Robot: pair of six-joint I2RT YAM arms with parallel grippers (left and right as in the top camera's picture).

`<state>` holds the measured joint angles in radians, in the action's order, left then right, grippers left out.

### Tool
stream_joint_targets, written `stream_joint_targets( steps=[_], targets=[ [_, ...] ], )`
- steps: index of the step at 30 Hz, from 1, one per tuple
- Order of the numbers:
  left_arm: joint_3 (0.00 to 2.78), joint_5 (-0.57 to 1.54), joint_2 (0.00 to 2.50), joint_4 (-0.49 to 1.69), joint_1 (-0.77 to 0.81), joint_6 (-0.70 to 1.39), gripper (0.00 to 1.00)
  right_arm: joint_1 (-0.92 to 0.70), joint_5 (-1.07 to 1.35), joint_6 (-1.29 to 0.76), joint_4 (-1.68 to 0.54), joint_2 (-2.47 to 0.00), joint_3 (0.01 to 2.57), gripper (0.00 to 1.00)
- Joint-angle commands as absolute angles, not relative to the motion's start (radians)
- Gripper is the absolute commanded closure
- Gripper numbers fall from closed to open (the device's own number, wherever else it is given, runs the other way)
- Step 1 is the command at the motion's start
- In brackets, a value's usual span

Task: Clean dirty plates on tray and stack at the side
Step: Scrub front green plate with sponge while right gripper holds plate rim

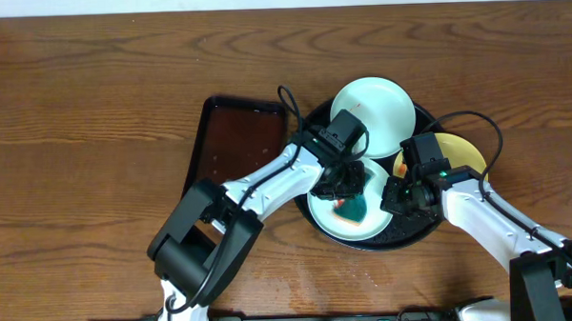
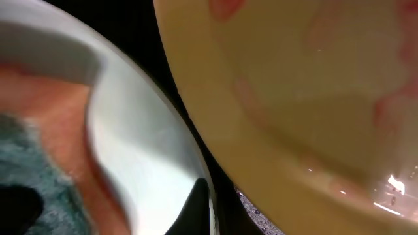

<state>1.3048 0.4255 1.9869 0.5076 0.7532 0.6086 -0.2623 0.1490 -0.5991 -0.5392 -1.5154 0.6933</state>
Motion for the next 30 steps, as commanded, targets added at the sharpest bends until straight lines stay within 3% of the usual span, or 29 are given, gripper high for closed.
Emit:
stream_joint_targets(
  steps=[1,7,14,16,21,25,30],
  targets=[
    [1.319,0.288,2.02,0.577,0.742,0.594,0.92,-0.27,0.087,-0.625,-0.535,-1.538,0.677,0.99],
    [1.334,-0.12,2.012,0.74,0.723,0.59,0.93,-0.27,0.086,-0.624,-0.542,-1.539,0.677,0.99],
    [1.347,-0.199,2.012,0.743,0.724,0.529,0.93,-0.27,0.086,-0.624,-0.546,-1.539,0.677,0.99],
    [1.347,-0.094,2.019,0.684,0.724,0.532,0.93,-0.27,0.086,-0.624,-0.546,-1.539,0.677,0.99],
    [1.346,0.405,2.053,0.493,0.736,0.532,0.93,-0.27,0.086,-0.624,-0.546,-1.539,0.677,0.99],
    [1.346,0.579,2.072,0.425,0.771,0.531,0.92,-0.27,0.086,-0.624,-0.545,-1.538,0.677,0.99],
    [1.346,0.59,2.072,0.448,0.809,0.505,0.93,-0.27,0.086,-0.624,-0.546,-1.538,0.677,0.99]
  ],
)
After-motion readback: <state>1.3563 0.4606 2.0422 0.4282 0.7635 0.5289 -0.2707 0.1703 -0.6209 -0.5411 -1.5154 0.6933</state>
